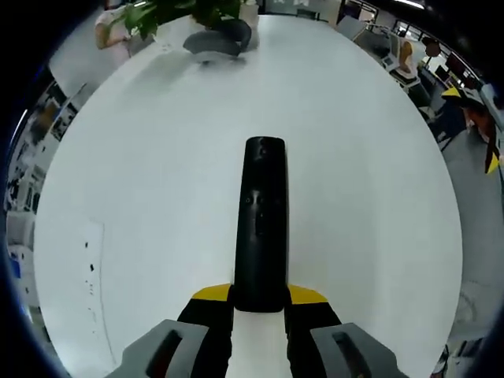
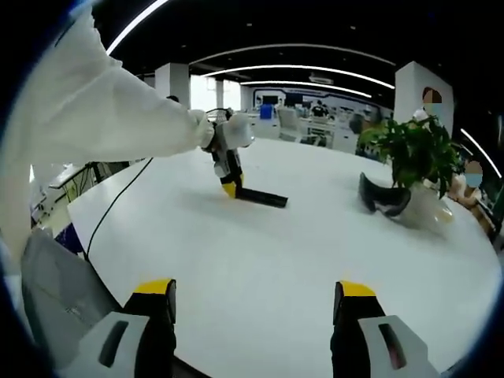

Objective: Press the specified remote control buttons in sequence, fully releasing each button before pressing the next.

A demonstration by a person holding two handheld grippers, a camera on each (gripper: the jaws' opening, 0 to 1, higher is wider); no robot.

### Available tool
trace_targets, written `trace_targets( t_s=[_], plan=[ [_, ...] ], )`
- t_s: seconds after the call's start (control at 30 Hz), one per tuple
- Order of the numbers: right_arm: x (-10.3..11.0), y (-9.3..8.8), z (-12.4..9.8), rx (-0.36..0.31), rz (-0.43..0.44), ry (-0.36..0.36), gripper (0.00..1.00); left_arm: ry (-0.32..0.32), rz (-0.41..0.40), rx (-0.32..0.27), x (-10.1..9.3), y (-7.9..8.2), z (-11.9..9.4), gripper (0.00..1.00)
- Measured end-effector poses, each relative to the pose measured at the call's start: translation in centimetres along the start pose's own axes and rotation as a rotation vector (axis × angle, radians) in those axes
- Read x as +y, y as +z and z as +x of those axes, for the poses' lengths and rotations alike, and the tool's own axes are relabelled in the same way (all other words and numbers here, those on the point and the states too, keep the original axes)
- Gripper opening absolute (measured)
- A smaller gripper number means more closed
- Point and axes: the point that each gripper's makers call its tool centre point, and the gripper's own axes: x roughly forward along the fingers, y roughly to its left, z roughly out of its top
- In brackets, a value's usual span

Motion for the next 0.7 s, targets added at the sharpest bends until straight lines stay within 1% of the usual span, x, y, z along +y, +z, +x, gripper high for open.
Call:
trace_targets(
  t_s=[0.17, 0.3, 0.33, 0.37, 0.43, 0.5, 0.53, 0.57, 0.6, 0.67, 0.7],
  plan=[
    [0.13, -0.02, 0.01, 0.002, -0.001, 0.006, 0.81, 0.012, 0.008, 0.004, -0.22, -0.04, -0.03, 0.24],
    [0.30, -0.07, 0.04, 0.006, -0.006, 0.013, 0.81, 0.034, -0.007, -0.012, -0.26, -0.11, -0.11, 0.25],
    [0.32, -0.01, 0.01, 0.003, -0.006, 0.014, 0.81, 0.055, -0.056, -0.011, -0.18, -0.23, -0.17, 0.25],
    [0.31, 0.08, -0.04, -0.002, -0.004, 0.015, 0.82, 0.072, -0.084, -0.012, -0.10, -0.30, -0.21, 0.25],
    [0.24, 0.31, -0.16, -0.015, 0.002, 0.014, 0.81, 0.093, -0.086, -0.025, -0.09, -0.31, -0.30, 0.26],
    [0.19, 0.44, -0.21, -0.023, 0.007, 0.013, 0.81, 0.132, -0.094, -0.042, 0.09, -0.35, -0.44, 0.28],
    [0.15, 0.47, -0.21, -0.025, 0.007, 0.011, 0.81, 0.158, -0.118, -0.055, 0.14, -0.41, -0.53, 0.28],
    [0.12, 0.53, -0.23, -0.029, 0.007, 0.011, 0.81, 0.166, -0.138, -0.063, 0.04, -0.47, -0.53, 0.28],
    [0.12, 0.57, -0.23, -0.032, 0.007, 0.011, 0.81, 0.191, -0.169, -0.071, 0.11, -0.57, -0.63, 0.28],
    [0.07, 0.68, -0.26, -0.038, 0.007, 0.008, 0.82, 0.233, -0.184, -0.087, 0.39, -0.63, -0.82, 0.31],
    [0.04, 0.73, -0.28, -0.042, 0.007, 0.007, 0.82, 0.264, -0.204, -0.099, 0.58, -0.73, -0.95, 0.34]
  ],
)
